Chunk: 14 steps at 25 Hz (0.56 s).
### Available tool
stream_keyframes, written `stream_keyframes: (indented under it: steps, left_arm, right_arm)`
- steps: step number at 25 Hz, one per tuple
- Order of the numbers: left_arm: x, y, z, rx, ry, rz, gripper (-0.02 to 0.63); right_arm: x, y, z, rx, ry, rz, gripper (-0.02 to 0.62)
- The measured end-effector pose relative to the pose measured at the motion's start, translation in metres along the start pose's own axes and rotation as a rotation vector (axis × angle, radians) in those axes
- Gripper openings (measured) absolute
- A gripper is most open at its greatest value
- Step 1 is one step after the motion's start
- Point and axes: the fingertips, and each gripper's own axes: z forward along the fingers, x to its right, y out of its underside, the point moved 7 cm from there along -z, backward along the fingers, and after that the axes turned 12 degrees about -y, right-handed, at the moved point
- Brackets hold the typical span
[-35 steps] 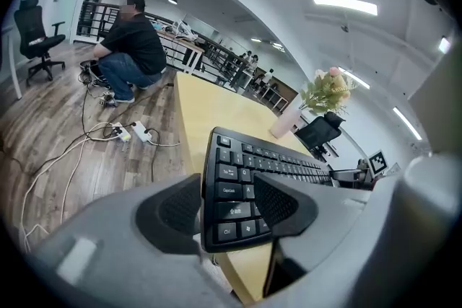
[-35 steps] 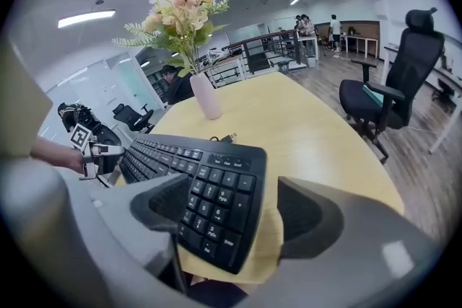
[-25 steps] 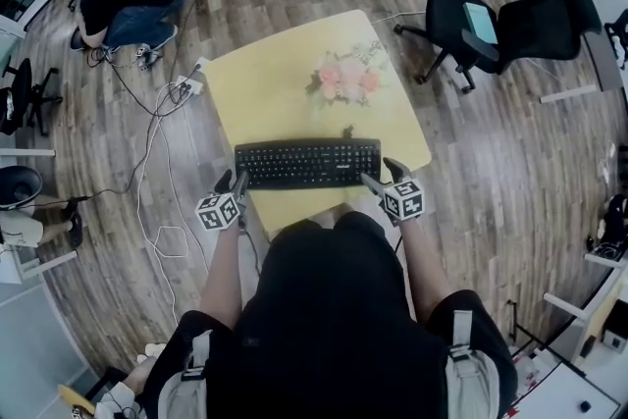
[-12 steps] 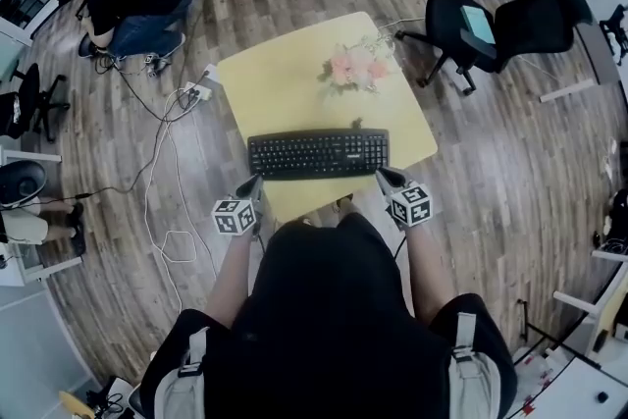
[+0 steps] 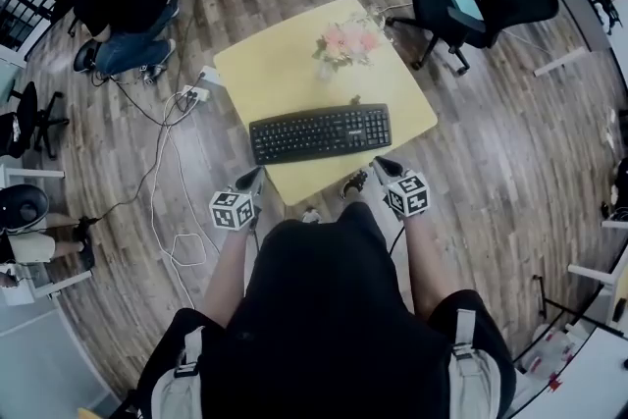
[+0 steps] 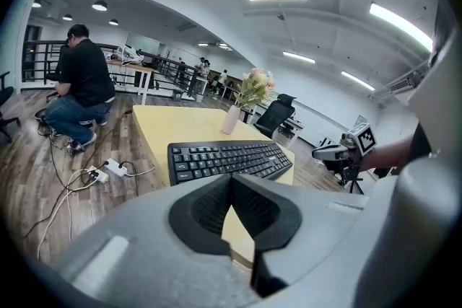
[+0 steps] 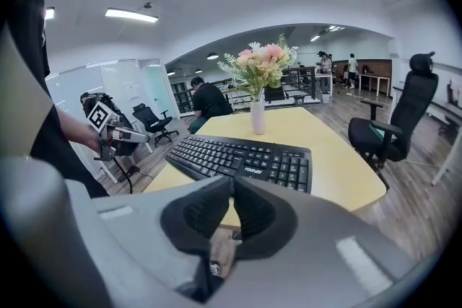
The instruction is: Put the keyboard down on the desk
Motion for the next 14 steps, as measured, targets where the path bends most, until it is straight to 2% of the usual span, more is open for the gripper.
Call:
stream_keyframes:
  steps: [7, 14]
  left_arm:
    - [-0.006, 0.011, -0.019, 0.009, -0.002, 0.003, 0.011]
    - [-0.003, 0.015, -0.026, 0.006, 0.004, 0.009, 0.011]
  right_arm:
    - [-0.023, 0.018, -0.006, -0.008, 0.02, 0.011, 0.015]
    - [-0.031, 0.021, -0.015, 0.008, 0.036, 0.019, 0.015]
